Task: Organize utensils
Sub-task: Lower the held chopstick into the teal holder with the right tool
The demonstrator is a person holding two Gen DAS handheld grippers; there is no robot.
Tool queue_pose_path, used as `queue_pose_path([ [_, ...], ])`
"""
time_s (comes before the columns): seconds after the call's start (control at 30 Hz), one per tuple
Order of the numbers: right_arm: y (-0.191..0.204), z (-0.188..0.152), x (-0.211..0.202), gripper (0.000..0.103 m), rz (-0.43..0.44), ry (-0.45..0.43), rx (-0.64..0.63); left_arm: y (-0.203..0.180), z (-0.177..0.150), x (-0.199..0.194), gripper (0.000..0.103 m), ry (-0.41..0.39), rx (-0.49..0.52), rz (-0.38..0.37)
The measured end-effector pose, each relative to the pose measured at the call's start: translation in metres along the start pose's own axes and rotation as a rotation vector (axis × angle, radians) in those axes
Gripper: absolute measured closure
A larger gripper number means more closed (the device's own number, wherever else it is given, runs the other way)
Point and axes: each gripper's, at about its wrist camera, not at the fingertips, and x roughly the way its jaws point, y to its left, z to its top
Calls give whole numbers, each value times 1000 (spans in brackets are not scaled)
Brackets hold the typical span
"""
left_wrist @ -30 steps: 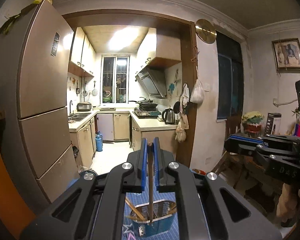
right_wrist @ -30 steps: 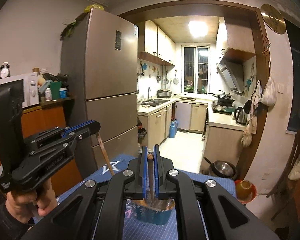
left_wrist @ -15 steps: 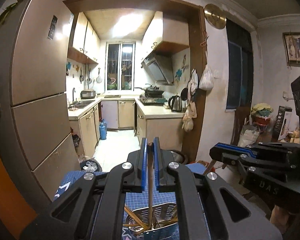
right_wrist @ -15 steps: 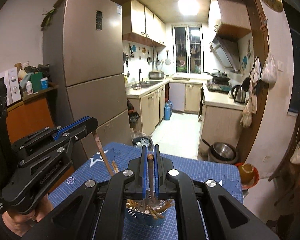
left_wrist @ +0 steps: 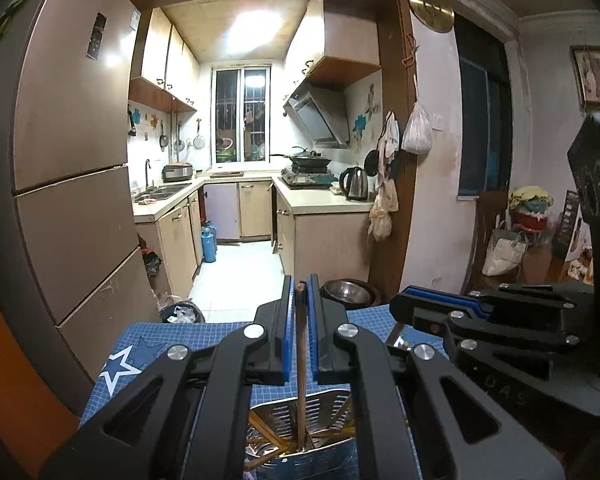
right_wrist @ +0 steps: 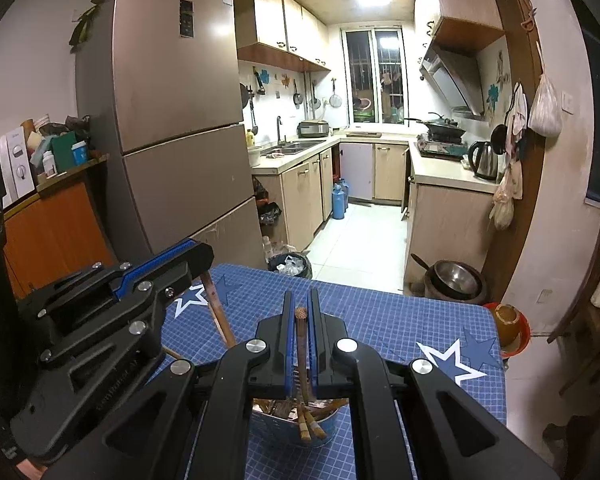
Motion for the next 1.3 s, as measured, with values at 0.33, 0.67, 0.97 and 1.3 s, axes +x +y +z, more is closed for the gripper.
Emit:
queue_pose_path([
  [0.33,-1,-9,6,96,-16,-8,-8,8,-17,12,98,40,-26,40],
  [0.67,2,-13,9,96,-50,-18,-20,16,-22,13,98,50,-40,62],
  [0.97,-4,-13,8,96,-62,-23,-13,18,-25,15,98,58,-47,77],
  [1.3,-6,-15,9,96,-57,-19,-16,18,-26,17,98,61,-54,82],
])
